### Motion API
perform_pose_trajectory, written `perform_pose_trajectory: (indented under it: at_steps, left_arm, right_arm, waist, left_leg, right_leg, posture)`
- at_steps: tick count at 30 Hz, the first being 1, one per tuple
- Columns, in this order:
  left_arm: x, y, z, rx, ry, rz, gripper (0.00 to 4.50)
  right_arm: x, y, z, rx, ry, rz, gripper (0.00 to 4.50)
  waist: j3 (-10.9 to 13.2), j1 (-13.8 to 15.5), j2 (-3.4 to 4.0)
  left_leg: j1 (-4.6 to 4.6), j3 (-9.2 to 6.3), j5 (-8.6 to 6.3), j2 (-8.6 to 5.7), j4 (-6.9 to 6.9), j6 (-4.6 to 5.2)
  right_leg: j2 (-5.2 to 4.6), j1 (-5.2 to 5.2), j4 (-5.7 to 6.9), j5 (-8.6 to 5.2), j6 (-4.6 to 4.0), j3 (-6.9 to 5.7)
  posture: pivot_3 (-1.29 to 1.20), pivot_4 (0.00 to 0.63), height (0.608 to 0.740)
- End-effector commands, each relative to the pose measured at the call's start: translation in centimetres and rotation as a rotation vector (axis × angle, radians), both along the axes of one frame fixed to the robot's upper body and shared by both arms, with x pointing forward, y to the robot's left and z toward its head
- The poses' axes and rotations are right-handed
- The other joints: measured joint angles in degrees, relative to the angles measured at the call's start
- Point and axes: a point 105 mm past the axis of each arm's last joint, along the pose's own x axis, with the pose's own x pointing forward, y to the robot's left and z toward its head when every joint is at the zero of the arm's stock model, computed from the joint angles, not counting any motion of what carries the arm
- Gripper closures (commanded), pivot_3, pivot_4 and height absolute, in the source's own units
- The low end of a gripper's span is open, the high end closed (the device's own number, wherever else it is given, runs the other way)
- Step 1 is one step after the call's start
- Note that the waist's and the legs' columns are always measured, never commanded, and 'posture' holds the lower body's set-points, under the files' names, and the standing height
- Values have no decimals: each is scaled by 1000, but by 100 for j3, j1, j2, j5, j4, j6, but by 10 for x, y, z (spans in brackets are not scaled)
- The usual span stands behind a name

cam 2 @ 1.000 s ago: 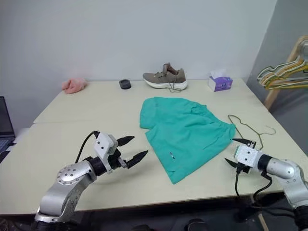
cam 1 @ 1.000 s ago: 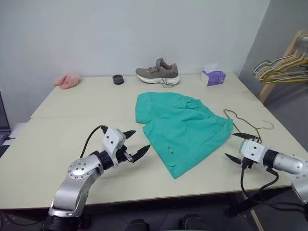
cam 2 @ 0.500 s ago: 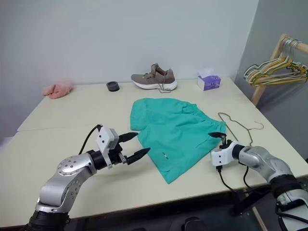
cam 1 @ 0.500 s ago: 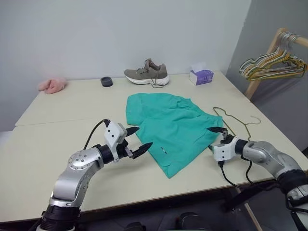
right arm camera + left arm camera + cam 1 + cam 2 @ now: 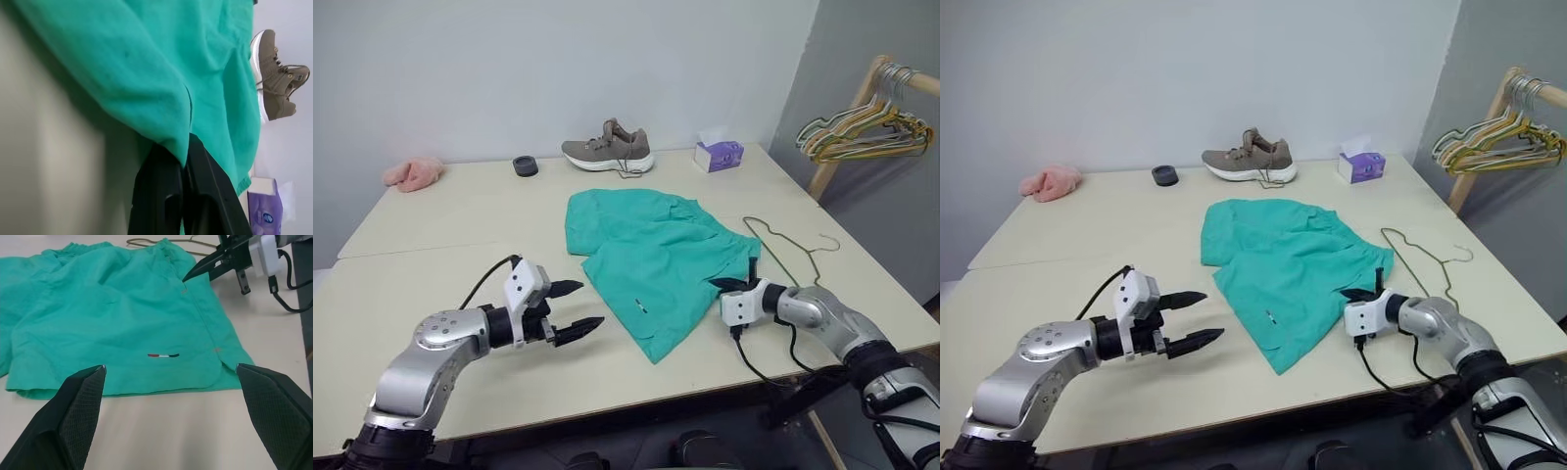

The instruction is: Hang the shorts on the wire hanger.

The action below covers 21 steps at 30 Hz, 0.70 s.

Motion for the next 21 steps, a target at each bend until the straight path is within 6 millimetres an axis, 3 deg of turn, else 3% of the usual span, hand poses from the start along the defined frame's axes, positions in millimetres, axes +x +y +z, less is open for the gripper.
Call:
perform_pose_trajectory:
  at_steps: [1,4,10,13,16,20,21]
  left_arm:
    - [-13,-18,18,-20,-21,-130,0]
    - [-27,-31,12,-18,27,-198,0]
    - [-17,-39,-9,13,22,-101,0]
    - [-19,-44,-21,28,36,-83,0]
    - [-34,-45,-41,71,99,-101,0]
    - [-51,-32,-61,134,188,-115,0]
    - [-50,-26,-65,156,196,-96,187]
  right_arm:
    - [-7,40,24,63,31,69,4485]
    - [-15,65,31,85,88,87,4485]
    - [-22,103,51,144,138,106,4485]
    - [-24,111,60,171,146,111,4485]
    - [-20,111,70,198,154,92,4485]
    - [-17,103,74,194,157,76,4485]
    - [-17,102,75,192,158,75,4497]
  waist:
    - [1,-1,3]
    - [3,21,5]
    - [7,63,11]
    - [10,52,16]
    - [11,34,18]
    - [15,32,23]
    - [17,37,26]
  left_leg:
    - [0,-4,0,1,-1,0]
    - [-6,-12,-1,1,-2,-1]
    - [-5,-25,-1,-1,0,-1]
    - [-4,-26,-1,-6,1,-2]
    - [-5,-26,-1,-5,0,-2]
    - [-7,-27,-2,0,-5,-3]
    - [-6,-28,-2,0,-7,-3]
  right_leg:
    - [1,0,0,-1,-1,-2]
    - [0,-2,0,-2,-2,-9]
    - [-2,1,1,-2,-3,-22]
    - [-4,1,2,-2,-2,-22]
    - [-5,-1,0,-2,-2,-21]
    - [-10,-6,0,-6,-9,-22]
    - [-17,-7,0,-7,-10,-24]
  posture:
    - [-102,0,740]
    - [-104,0,740]
    - [-106,0,740]
    - [-106,0,740]
    - [-107,0,740]
    - [-107,0,740]
    - [-107,0,740]
